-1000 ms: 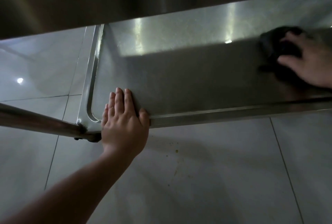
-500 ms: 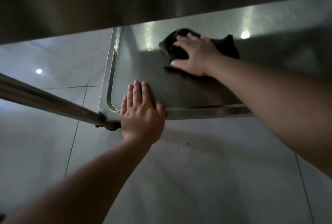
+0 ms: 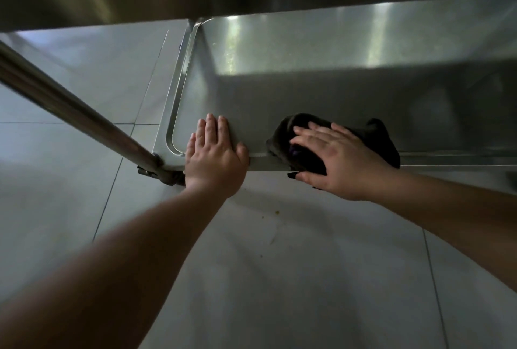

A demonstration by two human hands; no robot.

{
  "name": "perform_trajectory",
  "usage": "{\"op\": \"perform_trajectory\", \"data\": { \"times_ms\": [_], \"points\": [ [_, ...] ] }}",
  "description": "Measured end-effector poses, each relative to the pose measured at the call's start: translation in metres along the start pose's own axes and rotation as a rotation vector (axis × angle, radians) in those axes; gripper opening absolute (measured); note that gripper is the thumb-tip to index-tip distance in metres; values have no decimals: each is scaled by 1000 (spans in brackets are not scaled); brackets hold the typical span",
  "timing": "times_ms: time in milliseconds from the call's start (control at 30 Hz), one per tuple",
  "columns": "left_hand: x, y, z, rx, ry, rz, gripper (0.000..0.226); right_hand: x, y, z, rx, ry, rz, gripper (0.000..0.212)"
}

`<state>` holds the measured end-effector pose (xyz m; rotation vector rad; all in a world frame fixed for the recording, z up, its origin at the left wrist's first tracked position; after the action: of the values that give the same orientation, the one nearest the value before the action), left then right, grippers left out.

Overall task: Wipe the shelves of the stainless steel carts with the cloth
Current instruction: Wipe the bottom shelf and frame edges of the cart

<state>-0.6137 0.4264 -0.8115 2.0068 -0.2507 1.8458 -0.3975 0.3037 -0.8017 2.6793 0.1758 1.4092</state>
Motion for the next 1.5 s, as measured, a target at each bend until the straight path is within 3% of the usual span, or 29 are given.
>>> {"op": "perform_trajectory", "data": {
  "times_ms": [367, 600, 767, 900, 1033, 1133, 1233, 1333, 1500],
  "points": [
    [10, -5, -15, -66, 1, -58, 77, 16, 32, -11, -53, -84, 58, 60],
    [31, 46, 7, -237, -81, -60, 82, 33, 44, -38, -232, -121, 0, 59],
    [55, 110, 24, -339, -84, -208, 82, 31, 78, -75, -434, -229, -247, 11],
    [86, 180, 22, -342, -163, -420, 77, 23, 140, -117, -458, -236, -477, 9],
    [148, 248, 22, -337, -198, -584, 72, 46, 206, -164, -488, -229, -599, 18],
    [214, 286, 27, -306, -182, -657, 68, 96, 243, -205, -527, -331, -565, 24],
    [295, 313, 32, -258, -164, -686, 67, 163, 267, -245, -538, -354, -535, 13],
    [378, 337, 33, -202, -178, -641, 68, 232, 287, -279, -527, -318, -502, 10],
    [503, 367, 41, -114, -124, -535, 63, 342, 311, -341, -510, -233, -441, 33]
  ]
}}
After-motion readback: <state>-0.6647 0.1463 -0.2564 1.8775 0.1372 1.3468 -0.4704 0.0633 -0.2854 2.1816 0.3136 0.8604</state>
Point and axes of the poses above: each hand's wrist, its own y-axis away from the middle knuckle, its own x-axis out of the back of the hand, z = x × y, the point moved 4 cm from there along -y, towards the middle knuckle, and after that the axes turned 12 degrees about -y, right-handed, at the moved point
